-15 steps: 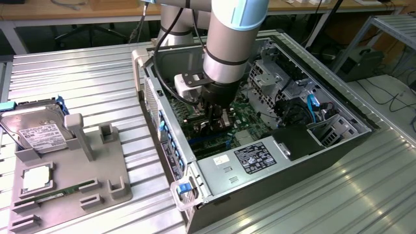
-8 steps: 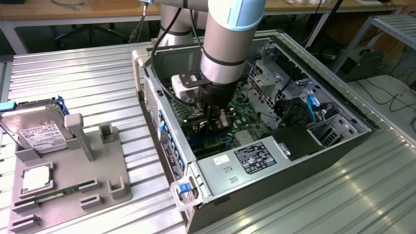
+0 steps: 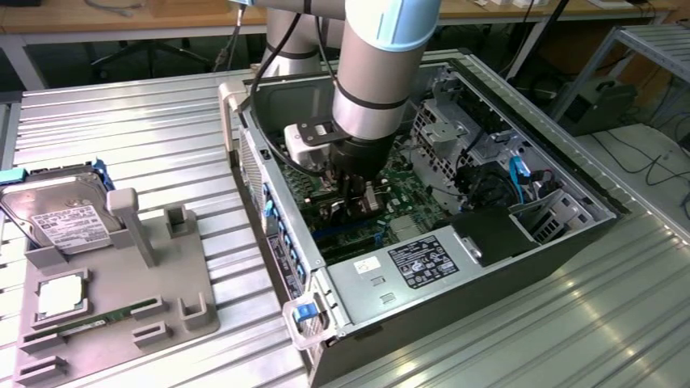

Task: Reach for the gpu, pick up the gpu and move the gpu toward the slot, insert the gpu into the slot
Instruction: 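Insert the gpu into the slot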

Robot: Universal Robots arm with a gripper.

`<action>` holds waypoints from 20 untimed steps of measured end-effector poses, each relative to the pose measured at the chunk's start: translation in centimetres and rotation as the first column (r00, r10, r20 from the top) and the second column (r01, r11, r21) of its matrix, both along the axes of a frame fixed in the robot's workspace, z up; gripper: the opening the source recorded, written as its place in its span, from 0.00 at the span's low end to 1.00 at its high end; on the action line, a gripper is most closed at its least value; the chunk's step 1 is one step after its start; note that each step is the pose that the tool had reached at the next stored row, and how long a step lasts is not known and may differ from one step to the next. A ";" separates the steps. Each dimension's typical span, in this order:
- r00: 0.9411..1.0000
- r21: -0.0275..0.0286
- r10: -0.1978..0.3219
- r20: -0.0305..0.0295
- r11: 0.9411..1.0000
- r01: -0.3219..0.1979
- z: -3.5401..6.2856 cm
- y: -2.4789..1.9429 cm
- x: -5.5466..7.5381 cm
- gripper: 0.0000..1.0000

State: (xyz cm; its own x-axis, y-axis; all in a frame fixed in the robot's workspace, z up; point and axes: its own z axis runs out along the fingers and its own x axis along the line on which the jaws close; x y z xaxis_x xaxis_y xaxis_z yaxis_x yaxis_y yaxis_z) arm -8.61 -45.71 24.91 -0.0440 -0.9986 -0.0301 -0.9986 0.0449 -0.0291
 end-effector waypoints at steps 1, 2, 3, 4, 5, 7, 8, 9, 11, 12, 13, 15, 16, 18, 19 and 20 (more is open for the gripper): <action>1.000 0.000 0.000 0.000 1.000 0.000 0.02 0.00 0.0 0.27; 1.000 0.000 0.000 0.000 1.000 0.000 0.09 0.00 0.0 0.27; 1.000 0.000 0.000 0.000 1.000 0.000 0.17 0.01 0.0 0.27; 1.000 0.000 0.000 0.000 1.000 0.000 0.19 0.01 0.0 0.27; 1.000 0.000 0.000 0.000 1.000 0.000 0.19 0.01 0.0 0.27; 1.000 0.000 0.000 0.000 1.000 0.000 0.20 0.00 0.0 0.27; 1.000 0.000 0.000 0.000 1.000 0.000 0.20 0.00 0.0 0.27; 1.000 0.000 0.000 0.000 1.000 0.000 0.20 0.00 0.0 0.27; 1.000 0.000 0.000 0.000 1.000 0.000 0.21 -0.10 0.0 0.27; 1.000 0.000 0.000 0.000 1.000 0.000 0.21 -0.13 0.0 0.27; 1.000 -0.001 0.000 0.000 1.000 0.000 0.21 -0.13 0.0 0.27; 1.000 -0.001 0.000 0.000 1.000 0.000 0.21 -0.13 0.0 0.27; 1.000 -0.001 0.000 0.000 1.000 0.000 0.20 -0.14 0.0 0.27; 1.000 -0.001 0.000 0.000 1.000 0.000 0.20 -0.13 0.0 0.27; 1.000 -0.001 0.000 0.000 1.000 0.000 0.23 -0.14 0.0 0.27; 1.000 -0.003 0.000 0.000 1.000 0.000 0.54 -0.13 0.0 0.27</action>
State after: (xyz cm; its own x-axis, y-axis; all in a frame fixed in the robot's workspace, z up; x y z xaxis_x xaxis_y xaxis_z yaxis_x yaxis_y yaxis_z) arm -8.59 -45.84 25.46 -0.0440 -0.9987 -0.0266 -0.9986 0.0448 -0.0293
